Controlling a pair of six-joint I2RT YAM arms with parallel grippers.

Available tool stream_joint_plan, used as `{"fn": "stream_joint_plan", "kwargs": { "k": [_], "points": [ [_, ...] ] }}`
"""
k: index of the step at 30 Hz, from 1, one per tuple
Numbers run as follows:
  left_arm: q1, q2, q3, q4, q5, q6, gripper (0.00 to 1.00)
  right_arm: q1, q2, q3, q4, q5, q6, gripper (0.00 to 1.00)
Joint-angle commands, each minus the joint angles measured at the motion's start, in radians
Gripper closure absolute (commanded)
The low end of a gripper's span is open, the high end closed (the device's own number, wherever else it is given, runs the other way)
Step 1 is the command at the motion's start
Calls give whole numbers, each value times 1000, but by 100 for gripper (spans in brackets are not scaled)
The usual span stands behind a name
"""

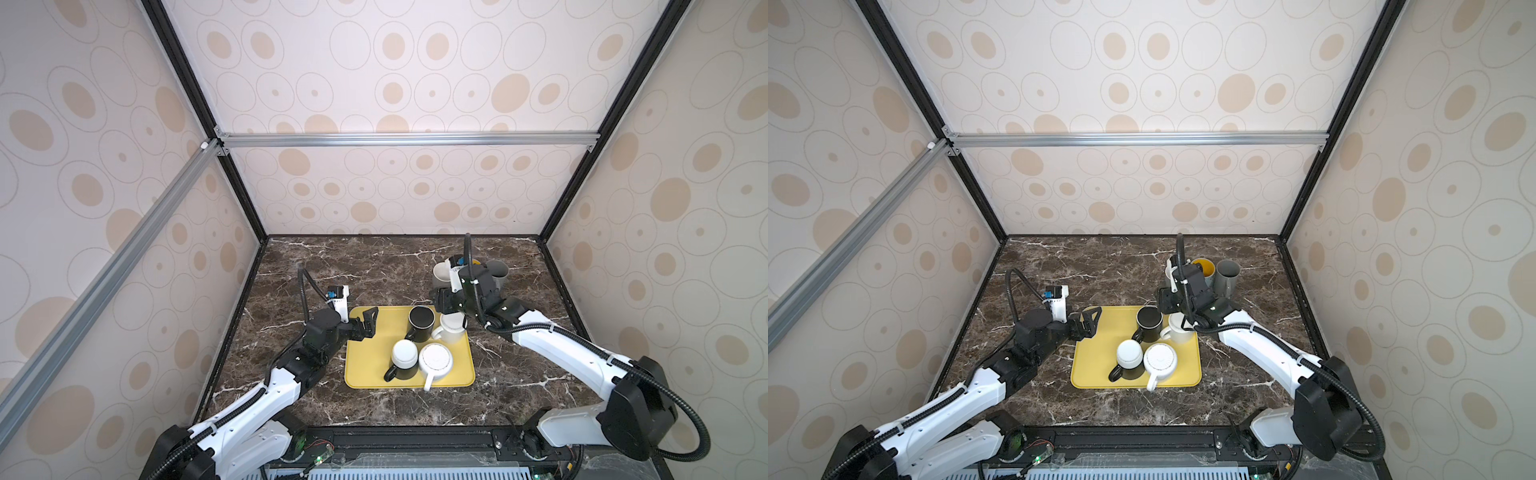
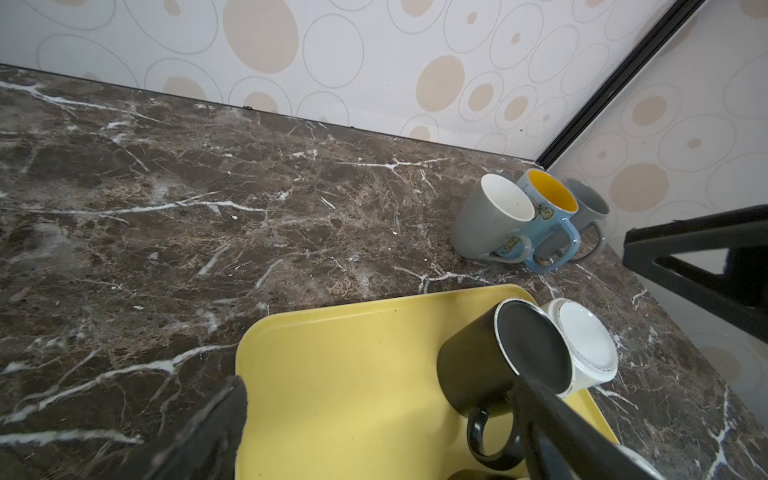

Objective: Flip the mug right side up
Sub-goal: 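Release the grey mug with the right gripper and raise it back, then lower the left gripper over the upside-down white mug on the tray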

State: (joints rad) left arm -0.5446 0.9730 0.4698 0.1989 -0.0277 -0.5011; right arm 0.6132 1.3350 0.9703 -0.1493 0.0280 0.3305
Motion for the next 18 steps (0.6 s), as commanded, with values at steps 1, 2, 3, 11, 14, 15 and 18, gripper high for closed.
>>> {"fn": "stream_joint_plan", "kwargs": {
  "k": [1,2,3,11,14,15,18],
  "points": [
    [7,20,41,-51,49,3,0,15,-54,-42,113,-85,-7,35],
    [7,17,43,-59,59,1,0,23,-69,-58,127,-85,-13,35],
    [8,6,38,-58,76,4,0,34,-87,-69,134,-80,-22,35],
    [6,-108,-17,-72,146,-10,0,82,-141,-91,105,-53,-70,35],
    [3,-133,-40,-73,172,-34,0,86,-142,-111,109,-25,-50,35],
    [0,-142,-42,-82,176,-39,0,86,-140,-107,94,-12,-38,35],
    [-5,-168,-57,-94,185,-43,0,85,-132,-82,29,20,1,35]
  ]
}}
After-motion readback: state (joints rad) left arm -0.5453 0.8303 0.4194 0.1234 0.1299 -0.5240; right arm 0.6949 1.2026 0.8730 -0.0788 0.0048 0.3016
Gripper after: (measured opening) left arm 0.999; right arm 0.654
